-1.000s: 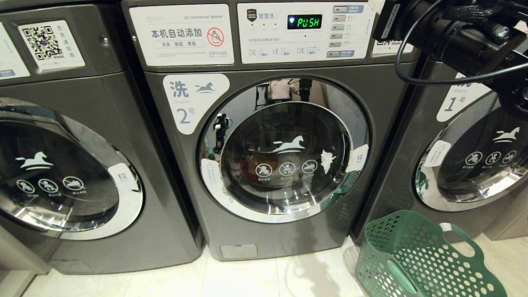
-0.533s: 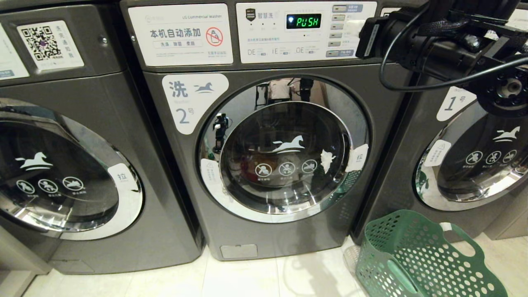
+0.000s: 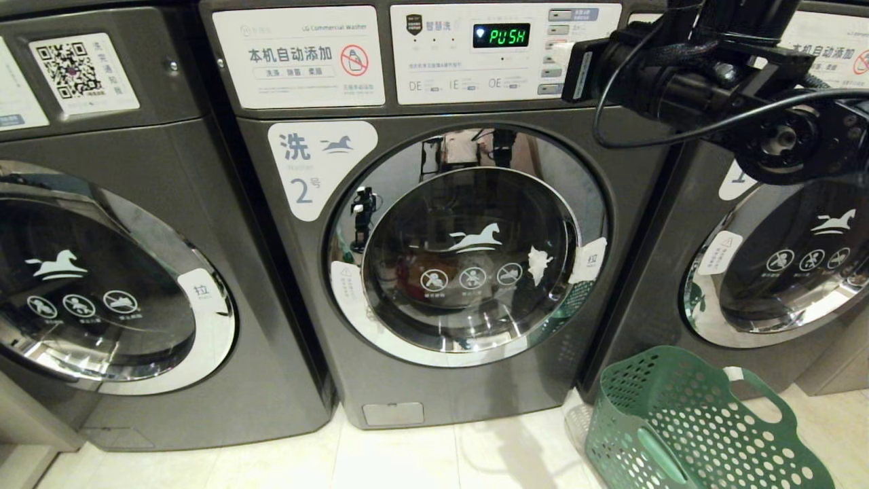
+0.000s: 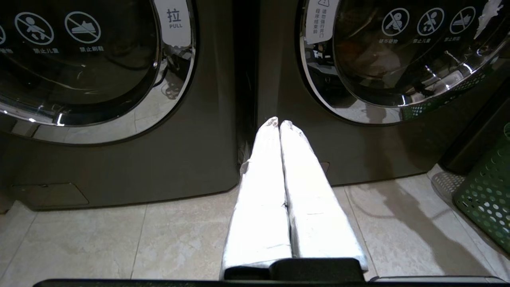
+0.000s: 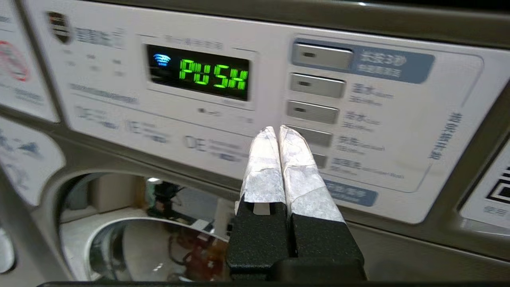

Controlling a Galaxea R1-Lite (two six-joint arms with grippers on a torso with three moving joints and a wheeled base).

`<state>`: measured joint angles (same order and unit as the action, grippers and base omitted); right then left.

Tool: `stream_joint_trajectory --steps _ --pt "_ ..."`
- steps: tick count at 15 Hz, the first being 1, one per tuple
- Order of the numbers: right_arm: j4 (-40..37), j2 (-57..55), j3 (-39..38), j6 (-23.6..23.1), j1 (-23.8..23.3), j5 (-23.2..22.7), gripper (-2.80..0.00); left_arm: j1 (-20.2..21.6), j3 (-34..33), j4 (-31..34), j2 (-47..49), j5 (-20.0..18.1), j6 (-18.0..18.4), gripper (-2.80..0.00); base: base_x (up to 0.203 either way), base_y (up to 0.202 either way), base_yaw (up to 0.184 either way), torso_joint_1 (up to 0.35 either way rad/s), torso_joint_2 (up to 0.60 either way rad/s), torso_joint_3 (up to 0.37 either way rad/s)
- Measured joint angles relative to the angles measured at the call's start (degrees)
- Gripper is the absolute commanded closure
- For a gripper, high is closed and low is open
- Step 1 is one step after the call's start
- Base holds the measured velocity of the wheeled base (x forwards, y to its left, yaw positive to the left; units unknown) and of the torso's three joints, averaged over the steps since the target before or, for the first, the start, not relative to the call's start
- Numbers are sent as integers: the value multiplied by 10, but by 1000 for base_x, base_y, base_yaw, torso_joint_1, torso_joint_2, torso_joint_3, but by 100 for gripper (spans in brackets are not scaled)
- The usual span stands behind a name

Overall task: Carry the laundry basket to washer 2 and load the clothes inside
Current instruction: Press the washing machine switch

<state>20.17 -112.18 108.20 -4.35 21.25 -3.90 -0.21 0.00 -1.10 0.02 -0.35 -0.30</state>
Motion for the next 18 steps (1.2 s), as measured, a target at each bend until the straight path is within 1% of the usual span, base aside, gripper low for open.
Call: stream_joint_trajectory --steps 4,18 --pt "-15 -27 28 -4 -1 9 0 0 0 0 0 0 -1 0 0 0 0 0 0 0" --pt "8 -47 30 -4 -17 8 0 0 0 0 0 0 -1 0 0 0 0 0 0 0"
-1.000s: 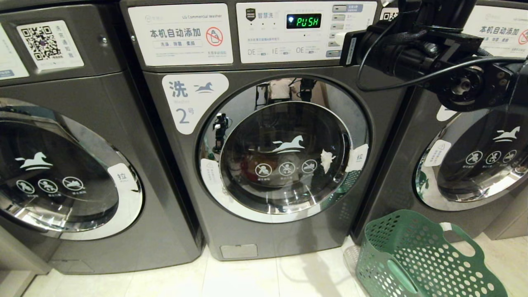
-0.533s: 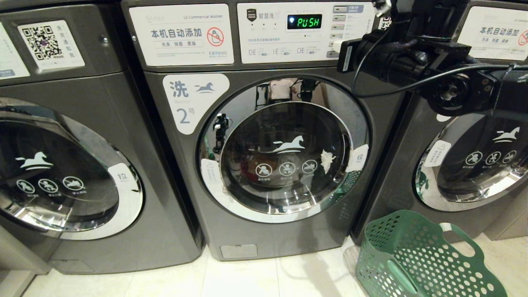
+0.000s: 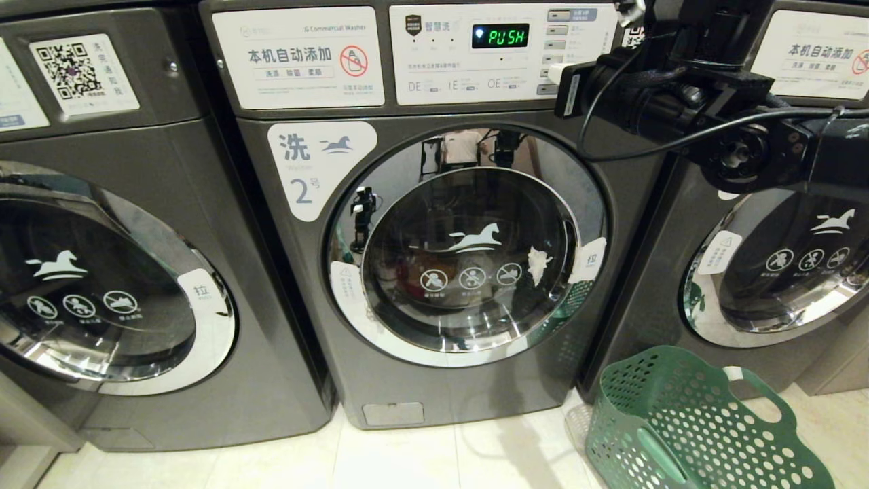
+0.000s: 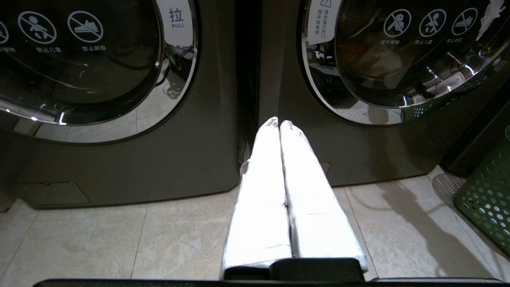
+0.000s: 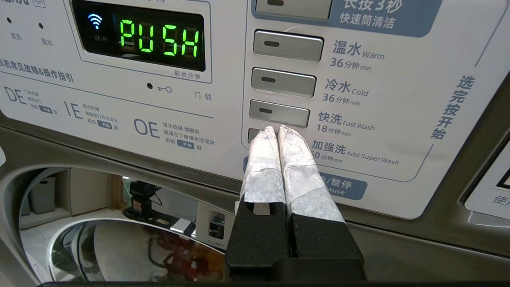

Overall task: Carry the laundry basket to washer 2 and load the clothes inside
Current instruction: Press the washing machine switch

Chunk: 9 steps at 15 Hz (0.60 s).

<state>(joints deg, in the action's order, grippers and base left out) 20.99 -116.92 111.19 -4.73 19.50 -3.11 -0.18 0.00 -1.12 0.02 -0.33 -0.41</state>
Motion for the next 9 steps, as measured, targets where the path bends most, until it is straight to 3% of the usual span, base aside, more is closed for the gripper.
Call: stream_joint_trajectory --steps 9 --pt "0 -4 0 -1 -7 39 0 0 0 0 0 0 1 0 0 0 0 0 0 0"
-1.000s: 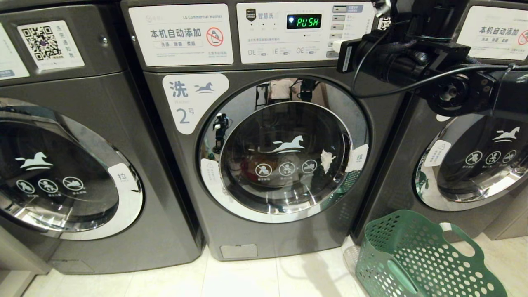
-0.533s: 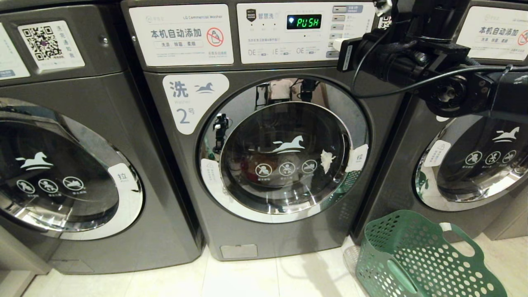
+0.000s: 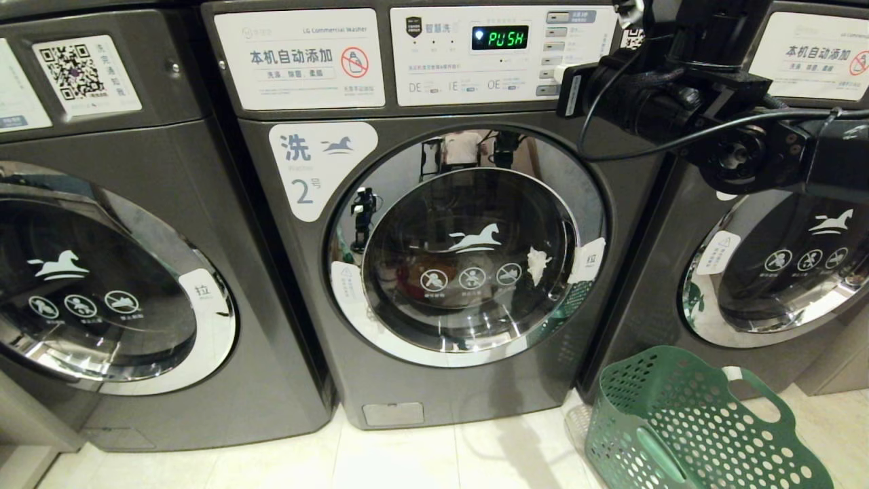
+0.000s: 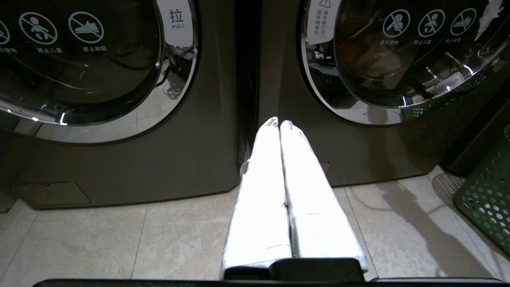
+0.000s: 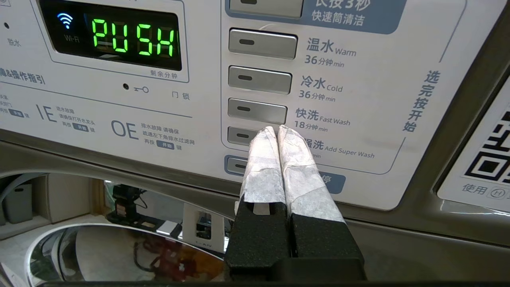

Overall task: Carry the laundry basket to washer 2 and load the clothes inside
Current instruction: Press the washing machine switch

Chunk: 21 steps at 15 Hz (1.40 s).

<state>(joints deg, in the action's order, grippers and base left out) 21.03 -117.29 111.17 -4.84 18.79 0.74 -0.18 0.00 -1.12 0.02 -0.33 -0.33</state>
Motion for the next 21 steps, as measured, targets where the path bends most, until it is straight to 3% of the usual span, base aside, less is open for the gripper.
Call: stream_joint_trajectory --steps 9,21 --pt "0 11 -4 0 -9 2 0 0 0 0 0 -1 1 0 0 0 0 0 0 0" --pt "-1 48 -76 -5 13 -21 0 0 0 1 0 1 1 0 0 0 0 0 0 0"
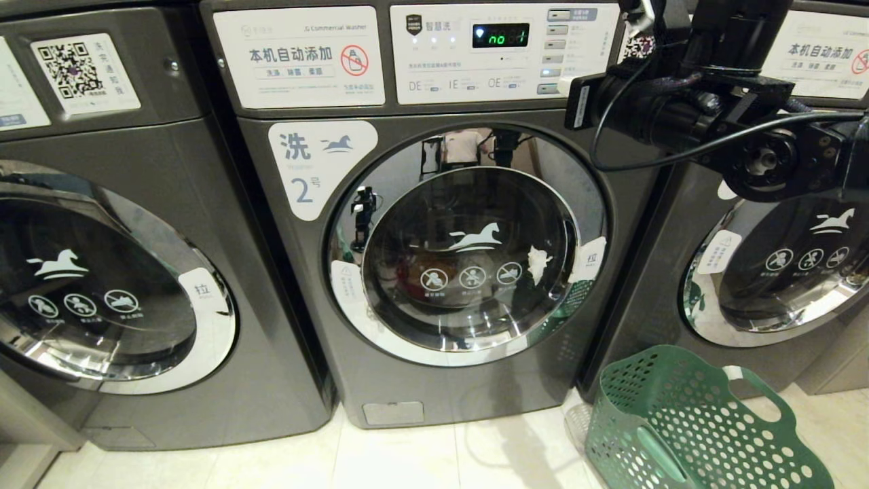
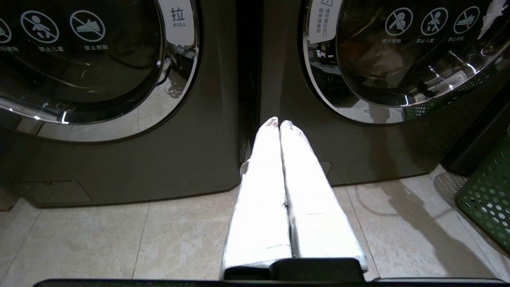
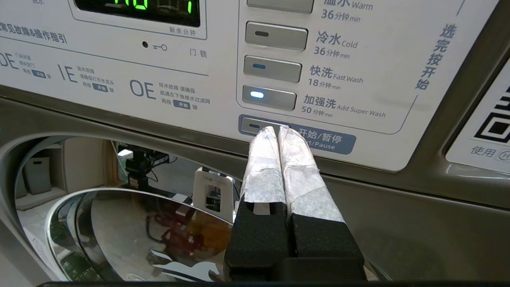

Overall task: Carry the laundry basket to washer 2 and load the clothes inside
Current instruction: Press the washing machine switch

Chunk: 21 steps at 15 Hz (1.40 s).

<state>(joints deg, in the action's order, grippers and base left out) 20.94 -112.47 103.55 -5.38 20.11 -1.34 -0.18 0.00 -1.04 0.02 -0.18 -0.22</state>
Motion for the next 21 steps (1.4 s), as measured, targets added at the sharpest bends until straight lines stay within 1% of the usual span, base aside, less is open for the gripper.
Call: stream_joint_trajectory --steps 5,11,15,21 --pt "0 -16 11 0 -1 -1 0 0 0 0 0 0 0 0 0 0 0 0 0 0" --pt "0 -40 47 0 -1 -1 0 0 0 0 0 0 0 0 0 0 0 0 0 0" --pt "2 -49 51 -9 -1 2 0 0 0 -1 0 0 0 0 0 0 0 0 0 0" --pt "1 -51 51 -11 -5 13 0 0 0 -1 0 0 0 0 0 0 0 0 0 0"
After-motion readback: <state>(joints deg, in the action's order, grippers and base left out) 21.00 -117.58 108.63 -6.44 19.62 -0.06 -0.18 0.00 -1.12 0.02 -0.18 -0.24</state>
